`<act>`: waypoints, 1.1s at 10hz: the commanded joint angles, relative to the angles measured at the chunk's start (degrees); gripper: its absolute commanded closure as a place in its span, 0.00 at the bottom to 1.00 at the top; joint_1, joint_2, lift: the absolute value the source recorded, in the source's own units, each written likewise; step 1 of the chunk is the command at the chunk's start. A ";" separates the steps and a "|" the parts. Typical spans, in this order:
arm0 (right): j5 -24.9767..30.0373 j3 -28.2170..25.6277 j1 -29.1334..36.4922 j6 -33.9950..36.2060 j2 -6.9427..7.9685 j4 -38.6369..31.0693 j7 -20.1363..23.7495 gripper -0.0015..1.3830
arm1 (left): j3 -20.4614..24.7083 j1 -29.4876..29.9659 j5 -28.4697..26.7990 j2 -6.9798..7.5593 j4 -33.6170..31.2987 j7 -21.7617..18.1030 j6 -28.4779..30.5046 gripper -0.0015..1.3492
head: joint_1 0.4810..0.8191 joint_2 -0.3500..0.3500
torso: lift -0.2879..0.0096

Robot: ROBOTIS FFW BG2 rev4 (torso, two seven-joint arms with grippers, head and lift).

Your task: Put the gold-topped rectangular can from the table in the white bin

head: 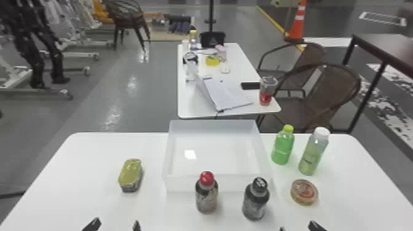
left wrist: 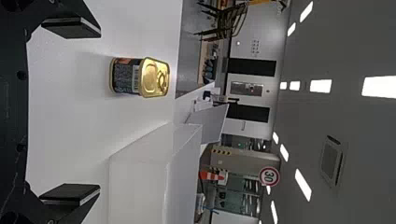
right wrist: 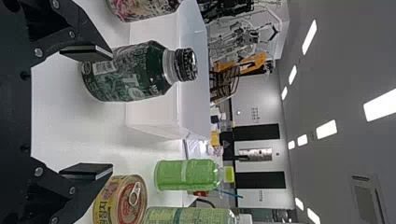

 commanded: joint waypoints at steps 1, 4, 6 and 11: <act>0.00 0.00 -0.05 0.00 0.05 0.03 0.00 0.30 | -0.01 0.00 0.02 0.00 0.02 0.00 0.00 0.10 | 0.20 0.50 | 0.63; 0.00 0.00 -0.14 0.00 0.05 0.12 0.00 0.30 | -0.01 0.00 0.11 0.09 0.02 0.00 0.00 0.10 | 0.20 0.50 | 0.63; 0.00 0.00 -0.14 0.00 0.05 0.12 0.00 0.30 | -0.10 0.00 0.20 0.17 0.02 0.00 0.26 0.10 | 0.20 0.50 | 0.63; 0.00 0.00 -0.23 0.00 0.05 0.21 0.00 0.30 | -0.98 -4.92 -0.24 1.49 4.06 -0.18 1.67 0.10 | 0.20 0.50 | 0.63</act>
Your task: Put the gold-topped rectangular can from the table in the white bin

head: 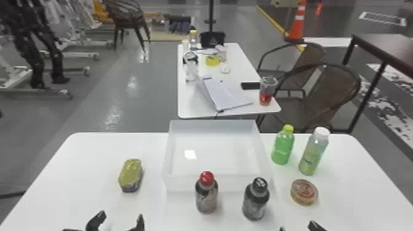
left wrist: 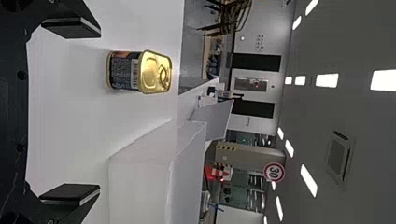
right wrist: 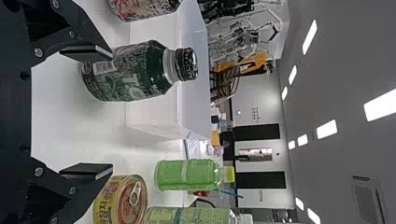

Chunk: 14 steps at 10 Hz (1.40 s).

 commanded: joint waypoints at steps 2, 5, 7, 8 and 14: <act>0.00 0.18 -0.24 0.00 0.05 0.09 0.00 0.30 | -1.04 -4.37 -0.08 0.98 4.17 -0.04 0.72 0.09 | 0.20 0.50 | 0.63; -0.09 0.35 -0.68 0.00 0.05 0.35 0.00 0.30 | -2.10 -9.47 -1.23 1.41 9.79 -0.04 1.86 0.09 | 0.20 0.50 | 0.63; -0.18 0.35 -0.85 -0.09 0.05 0.44 0.00 0.30 | -1.57 -13.34 -3.34 1.41 13.40 -0.04 2.21 0.09 | 0.20 0.50 | 0.63; -0.18 0.35 -0.94 -0.18 0.05 0.53 0.09 0.30 | -1.22 -15.18 -4.30 1.41 15.33 0.05 2.12 0.09 | 0.20 0.50 | 0.63; -0.18 0.35 -1.38 -0.26 0.05 0.97 0.53 0.30 | 1.07 -23.53 -8.17 1.41 23.33 0.40 3.62 0.09 | 0.20 0.50 | 0.63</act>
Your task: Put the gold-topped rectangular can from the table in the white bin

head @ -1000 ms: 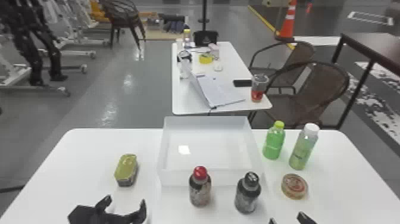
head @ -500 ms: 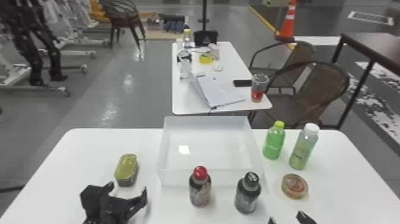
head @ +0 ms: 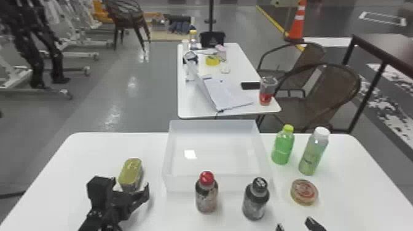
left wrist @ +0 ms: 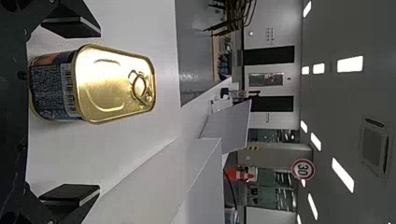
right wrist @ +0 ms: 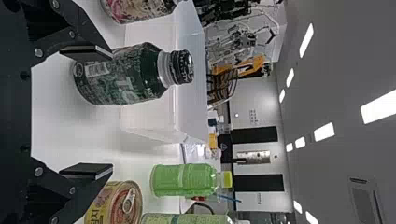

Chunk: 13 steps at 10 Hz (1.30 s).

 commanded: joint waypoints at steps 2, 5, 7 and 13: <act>0.00 0.04 -0.16 -0.01 0.05 0.12 0.10 0.30 | 1.15 -2.46 -1.08 0.22 2.40 0.00 1.44 0.10 | 0.20 0.50 | 0.63; -0.18 -0.04 -0.51 -0.01 0.05 0.30 0.36 0.30 | 1.85 -4.04 -2.75 0.40 4.68 0.00 2.14 0.11 | 0.20 0.50 | 0.63; -0.26 -0.04 -0.86 -0.01 0.05 0.30 0.45 0.30 | 1.85 -4.66 -3.01 0.84 5.03 0.00 2.32 0.12 | 0.20 0.50 | 0.63; -0.44 -0.04 -1.04 -0.01 0.05 0.39 0.45 0.30 | 1.67 -5.89 -2.84 1.72 5.91 -2.02 4.16 0.61 | 0.20 0.50 | 0.63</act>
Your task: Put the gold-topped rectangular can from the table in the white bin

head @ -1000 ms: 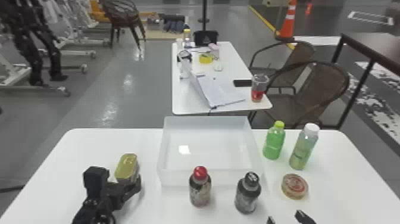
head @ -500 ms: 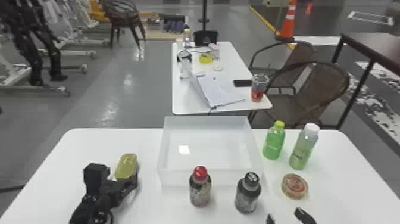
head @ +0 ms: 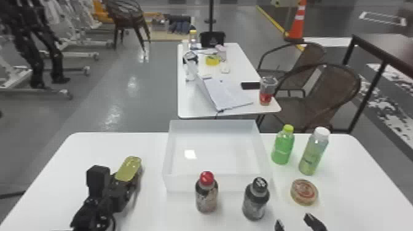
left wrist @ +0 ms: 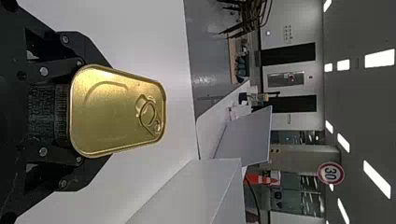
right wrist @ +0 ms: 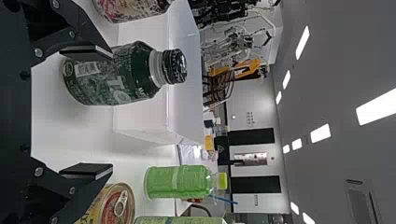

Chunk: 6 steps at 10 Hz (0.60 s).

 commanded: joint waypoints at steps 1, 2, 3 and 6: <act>-0.15 -0.01 0.03 -0.01 0.05 -0.03 0.00 0.30 | -0.10 0.52 -0.09 0.01 -0.18 -0.46 -1.70 0.61 | 0.20 0.50 | 0.63; -0.15 -0.01 0.03 -0.01 0.05 -0.03 0.00 0.30 | -0.01 1.58 0.18 0.01 -2.64 -0.99 -2.23 0.61 | 0.20 0.50 | 0.63; -0.15 -0.01 0.03 -0.01 0.05 -0.03 0.00 0.30 | 0.26 3.95 0.09 -0.34 -8.18 -0.72 -1.52 0.61 | 0.20 0.50 | 0.63; -0.24 -0.01 0.12 -0.01 0.05 -0.03 0.00 0.30 | 1.93 9.49 3.25 -4.12 -21.71 -0.37 -0.29 0.61 | 0.20 0.50 | 0.63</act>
